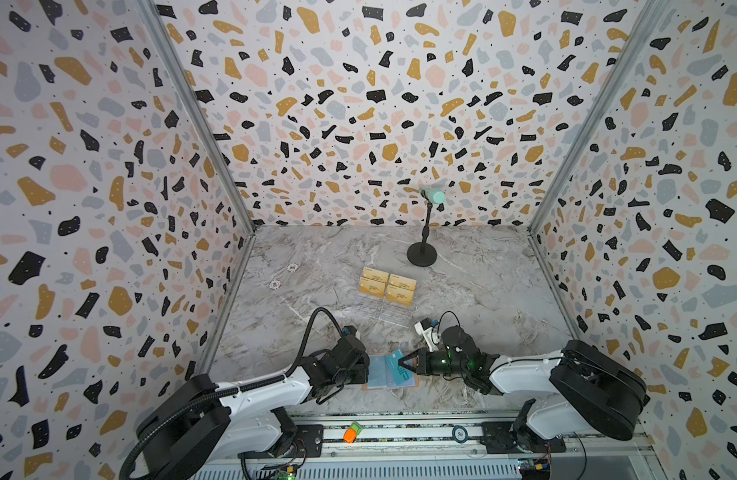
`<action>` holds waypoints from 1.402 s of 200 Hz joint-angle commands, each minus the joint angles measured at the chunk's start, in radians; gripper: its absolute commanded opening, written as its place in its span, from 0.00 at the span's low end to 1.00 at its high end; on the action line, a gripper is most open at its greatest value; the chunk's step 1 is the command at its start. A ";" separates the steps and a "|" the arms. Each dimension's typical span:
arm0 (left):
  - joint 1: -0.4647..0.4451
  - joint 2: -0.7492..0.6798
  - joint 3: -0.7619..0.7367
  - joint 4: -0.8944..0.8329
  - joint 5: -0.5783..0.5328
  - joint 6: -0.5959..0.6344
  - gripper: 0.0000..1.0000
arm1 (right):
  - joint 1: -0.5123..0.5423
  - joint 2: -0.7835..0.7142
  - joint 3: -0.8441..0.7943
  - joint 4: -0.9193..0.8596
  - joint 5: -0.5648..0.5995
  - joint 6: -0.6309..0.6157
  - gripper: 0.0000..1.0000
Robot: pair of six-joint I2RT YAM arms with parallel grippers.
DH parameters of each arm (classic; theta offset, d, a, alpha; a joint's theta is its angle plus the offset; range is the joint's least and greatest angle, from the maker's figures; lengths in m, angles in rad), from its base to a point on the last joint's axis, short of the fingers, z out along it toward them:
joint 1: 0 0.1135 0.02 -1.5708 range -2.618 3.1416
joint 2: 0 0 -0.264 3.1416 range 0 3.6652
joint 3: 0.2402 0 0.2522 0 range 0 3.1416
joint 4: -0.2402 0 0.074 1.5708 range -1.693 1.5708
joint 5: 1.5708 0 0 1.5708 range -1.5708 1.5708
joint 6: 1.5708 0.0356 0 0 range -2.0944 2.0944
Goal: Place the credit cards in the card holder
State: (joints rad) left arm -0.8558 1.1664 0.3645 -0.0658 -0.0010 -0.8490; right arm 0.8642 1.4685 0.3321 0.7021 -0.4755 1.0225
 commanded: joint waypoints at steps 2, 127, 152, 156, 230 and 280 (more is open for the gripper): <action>-0.005 -0.004 0.002 0.005 0.010 0.002 0.00 | 0.004 0.040 0.030 -0.003 -0.016 -0.013 0.00; -0.006 -0.011 -0.002 0.004 0.010 -0.002 0.00 | 0.002 0.054 -0.001 0.068 -0.027 0.024 0.00; -0.005 -0.012 -0.002 0.003 0.010 -0.002 0.00 | 0.002 0.017 0.003 0.018 -0.006 0.006 0.00; -0.006 -0.013 -0.002 0.003 0.010 -0.002 0.00 | 0.002 0.014 0.004 0.013 -0.004 0.006 0.00; -0.005 -0.007 0.000 -0.002 0.010 -0.002 0.01 | -0.002 0.089 0.015 0.072 -0.039 0.021 0.00; -0.006 -0.007 0.000 0.000 0.012 -0.004 0.01 | -0.004 0.105 0.015 0.086 -0.044 0.024 0.00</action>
State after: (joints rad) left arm -0.8558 1.1652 0.3645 -0.0666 0.0002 -0.8505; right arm 0.8639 1.5726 0.3317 0.7761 -0.5079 1.0489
